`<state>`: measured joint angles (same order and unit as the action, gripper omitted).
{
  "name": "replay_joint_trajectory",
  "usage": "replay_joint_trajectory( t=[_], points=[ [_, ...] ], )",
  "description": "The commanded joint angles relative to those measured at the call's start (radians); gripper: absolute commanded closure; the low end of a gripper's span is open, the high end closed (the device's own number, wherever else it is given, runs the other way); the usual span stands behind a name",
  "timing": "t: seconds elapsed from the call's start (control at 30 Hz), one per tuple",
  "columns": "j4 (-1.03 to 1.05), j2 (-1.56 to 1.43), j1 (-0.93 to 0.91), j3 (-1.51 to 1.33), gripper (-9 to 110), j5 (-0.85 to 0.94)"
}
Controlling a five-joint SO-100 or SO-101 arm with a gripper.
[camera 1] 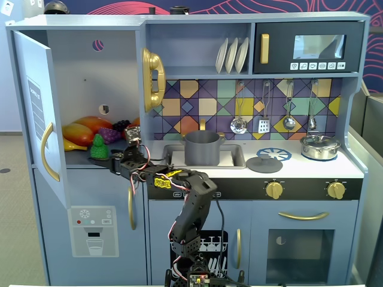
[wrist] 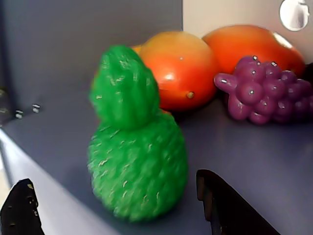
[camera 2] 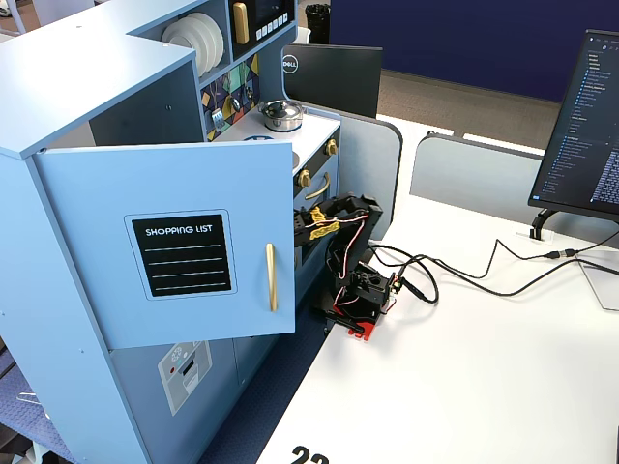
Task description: Pick up the green pineapple from the left cabinet and place it in the gray recipient
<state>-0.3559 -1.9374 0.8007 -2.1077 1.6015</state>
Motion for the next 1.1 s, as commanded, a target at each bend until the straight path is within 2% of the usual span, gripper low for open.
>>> replay_joint_trajectory(
  t=[0.0, 0.1, 0.17, 0.33, 0.67, 0.9, 1.07],
  points=[
    [-0.051, 0.106, 0.021, 0.181, 67, 0.034],
    [-0.055, 0.204, 0.034, 0.281, 80, 0.092],
    [-0.055, 0.233, 0.049, 0.336, 100, 0.164],
    [-0.100, 0.140, 0.089, 0.330, 101, 0.198],
    [-0.241, -0.554, 0.167, -0.175, 101, 0.230],
    [-0.163, -0.923, -0.115, -0.287, 101, 0.166],
    [-0.055, -1.008, -0.459, -0.239, 101, -0.034]
  ],
)
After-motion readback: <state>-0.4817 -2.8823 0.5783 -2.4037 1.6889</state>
